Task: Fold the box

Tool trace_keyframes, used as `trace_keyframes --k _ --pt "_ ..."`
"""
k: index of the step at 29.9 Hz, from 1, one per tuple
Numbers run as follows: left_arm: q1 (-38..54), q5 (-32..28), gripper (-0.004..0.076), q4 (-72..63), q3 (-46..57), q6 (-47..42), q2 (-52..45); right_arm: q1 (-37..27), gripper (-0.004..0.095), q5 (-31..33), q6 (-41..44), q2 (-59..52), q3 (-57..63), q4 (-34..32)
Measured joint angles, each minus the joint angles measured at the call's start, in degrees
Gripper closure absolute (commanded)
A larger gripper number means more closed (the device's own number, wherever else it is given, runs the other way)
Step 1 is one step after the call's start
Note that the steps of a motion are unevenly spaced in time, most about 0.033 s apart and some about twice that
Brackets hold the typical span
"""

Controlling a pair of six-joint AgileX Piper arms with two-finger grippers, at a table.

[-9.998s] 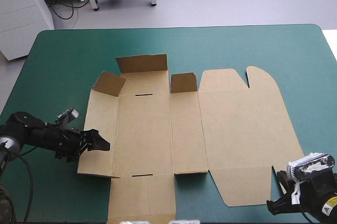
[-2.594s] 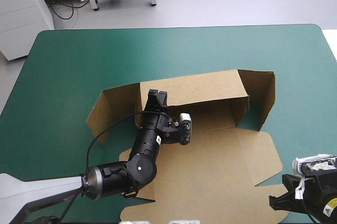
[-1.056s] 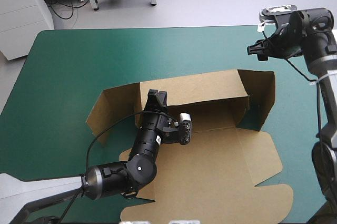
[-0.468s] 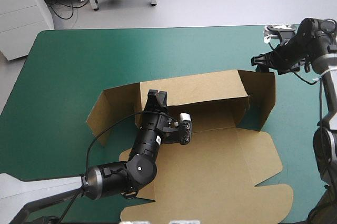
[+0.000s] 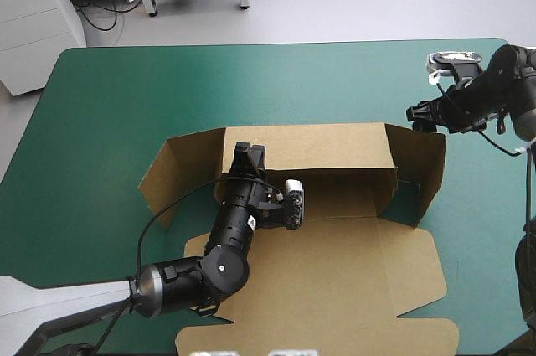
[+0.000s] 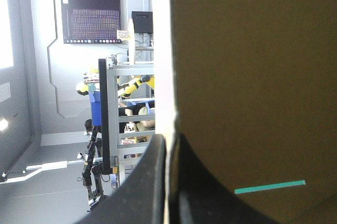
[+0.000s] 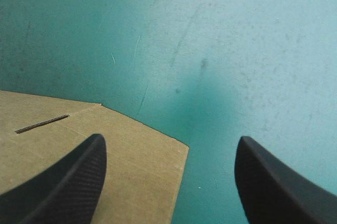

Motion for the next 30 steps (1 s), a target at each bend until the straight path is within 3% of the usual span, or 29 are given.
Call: trace_keyframes --k 30 --pt "0.0 0.8 0.0756 0.0 0.0 -2.5 0.0 -3.0 0.0264 -0.2 0.1 -1.9 4.7 1.7"
